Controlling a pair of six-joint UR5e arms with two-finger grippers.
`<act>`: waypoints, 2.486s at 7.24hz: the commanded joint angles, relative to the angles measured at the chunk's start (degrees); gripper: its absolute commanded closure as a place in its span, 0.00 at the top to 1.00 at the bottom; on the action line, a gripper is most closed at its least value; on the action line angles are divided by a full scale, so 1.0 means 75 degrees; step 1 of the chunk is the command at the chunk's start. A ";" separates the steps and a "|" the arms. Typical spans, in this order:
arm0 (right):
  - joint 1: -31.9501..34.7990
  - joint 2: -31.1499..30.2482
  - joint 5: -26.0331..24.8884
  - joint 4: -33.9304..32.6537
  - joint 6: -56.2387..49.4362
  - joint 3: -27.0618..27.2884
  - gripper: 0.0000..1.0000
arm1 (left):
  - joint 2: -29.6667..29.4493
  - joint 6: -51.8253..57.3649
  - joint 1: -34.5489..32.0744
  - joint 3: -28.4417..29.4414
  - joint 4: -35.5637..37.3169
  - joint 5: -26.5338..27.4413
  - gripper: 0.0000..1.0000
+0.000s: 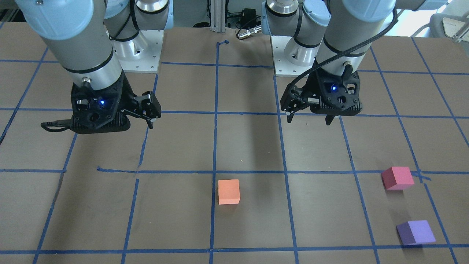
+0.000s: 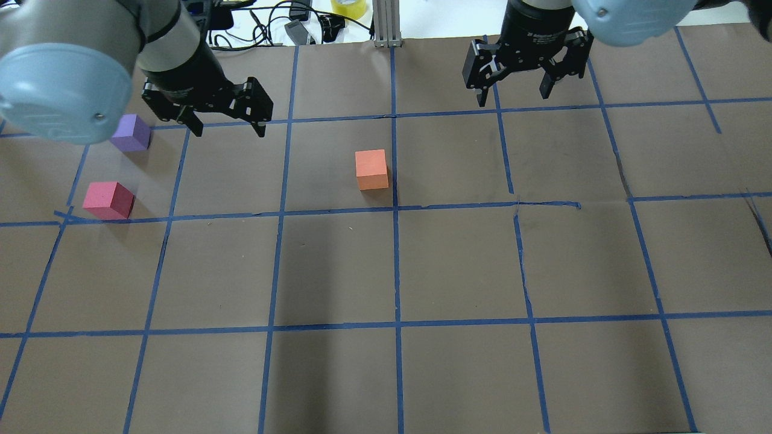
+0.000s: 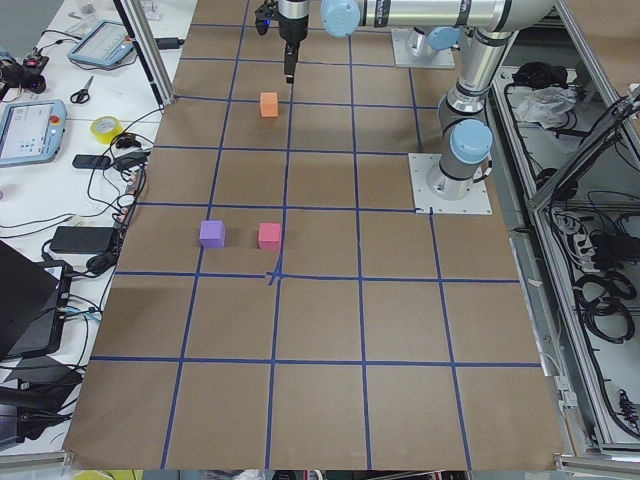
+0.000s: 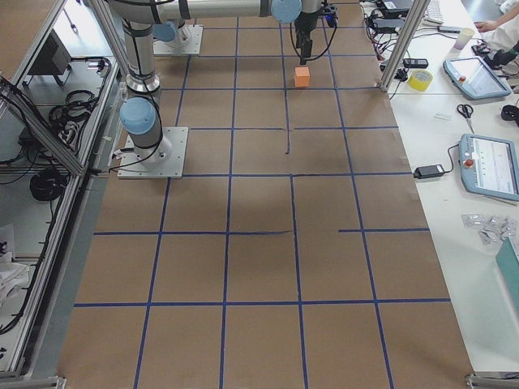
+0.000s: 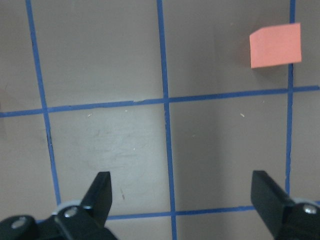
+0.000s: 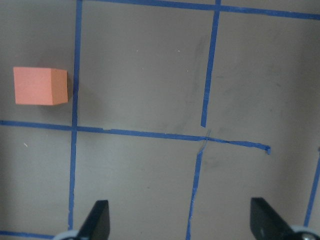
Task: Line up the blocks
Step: 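Reach the left gripper down to the orange cube while the right gripper withdraws, then close the left gripper on the orange cube and lift it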
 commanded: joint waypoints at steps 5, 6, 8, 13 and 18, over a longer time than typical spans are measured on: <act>-0.0112 -0.0681 -0.0188 0.0028 -0.0115 0.1207 1.00 | -0.2309 -0.2605 -0.1326 0.0063 0.2699 0.0003 1.00; -0.0206 -0.0693 -0.0189 0.0017 -0.0138 0.1207 1.00 | -0.2602 -0.2725 -0.1479 0.0179 0.2713 -0.0020 1.00; -0.0661 -0.0658 -0.0212 0.0110 -0.0198 0.1196 1.00 | -0.3293 -0.2668 -0.1749 0.0739 0.2713 -0.0033 1.00; -0.0816 -0.1021 -0.0048 0.0052 -0.0150 0.1184 1.00 | -0.4128 -0.2902 -0.1832 0.1176 0.2643 0.0026 1.00; -0.0816 -0.1244 0.0056 0.0041 -0.0150 0.1172 1.00 | -0.4280 -0.2493 -0.1832 0.0965 0.2560 0.0026 1.00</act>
